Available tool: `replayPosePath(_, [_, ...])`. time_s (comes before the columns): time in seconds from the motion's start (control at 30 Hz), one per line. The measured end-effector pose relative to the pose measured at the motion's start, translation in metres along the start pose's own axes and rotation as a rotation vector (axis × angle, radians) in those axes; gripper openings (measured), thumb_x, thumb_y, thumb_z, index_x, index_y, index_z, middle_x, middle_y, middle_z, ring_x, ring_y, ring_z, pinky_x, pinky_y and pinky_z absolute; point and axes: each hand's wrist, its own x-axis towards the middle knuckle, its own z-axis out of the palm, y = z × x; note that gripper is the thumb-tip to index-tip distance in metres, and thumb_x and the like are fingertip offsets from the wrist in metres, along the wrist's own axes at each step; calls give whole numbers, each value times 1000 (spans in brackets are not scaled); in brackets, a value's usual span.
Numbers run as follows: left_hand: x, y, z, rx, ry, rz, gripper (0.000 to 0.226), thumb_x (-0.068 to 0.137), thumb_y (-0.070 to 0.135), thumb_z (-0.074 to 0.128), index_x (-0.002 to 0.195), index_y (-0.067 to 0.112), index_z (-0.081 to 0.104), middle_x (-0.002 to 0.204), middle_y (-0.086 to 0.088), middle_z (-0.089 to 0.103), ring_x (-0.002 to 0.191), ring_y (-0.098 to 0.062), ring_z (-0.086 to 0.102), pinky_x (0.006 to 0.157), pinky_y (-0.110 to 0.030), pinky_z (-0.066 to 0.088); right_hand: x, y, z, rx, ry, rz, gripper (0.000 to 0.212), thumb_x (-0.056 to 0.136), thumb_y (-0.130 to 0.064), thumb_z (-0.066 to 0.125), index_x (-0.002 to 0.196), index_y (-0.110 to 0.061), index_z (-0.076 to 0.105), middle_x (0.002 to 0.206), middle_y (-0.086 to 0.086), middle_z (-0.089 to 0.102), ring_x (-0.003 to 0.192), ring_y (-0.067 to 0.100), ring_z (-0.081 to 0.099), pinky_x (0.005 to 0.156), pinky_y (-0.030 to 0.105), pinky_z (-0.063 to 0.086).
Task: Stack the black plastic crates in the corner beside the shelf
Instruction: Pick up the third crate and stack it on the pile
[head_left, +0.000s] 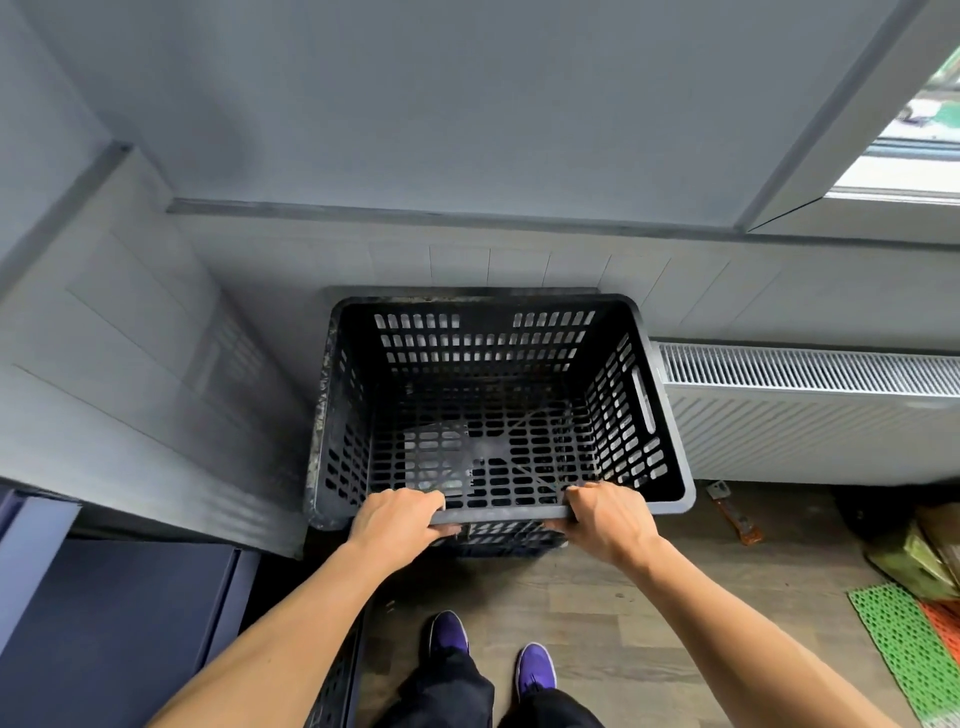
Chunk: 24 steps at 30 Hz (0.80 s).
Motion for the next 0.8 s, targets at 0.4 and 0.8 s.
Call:
replayPosePath(0.4, [-14,-2,-2,59,33,-179,38,91,65,44,91,27,49,84,5,67,82,-20,65,64,-34,38,-15,41,9,31,42,-53,43,91,-60,46,90,-19,58,89,3,71,86,27,67,70,38,48])
replayPosePath(0.8, [-7,10,-3,113,-129,-318,4,98,29,54,99,31,57,66,9,54,63,-15,51,63,-31,38,-10,54,5,35,-28,-154,11,88,-33,57,88,-22,51,83,3,69,81,31,67,67,36,49])
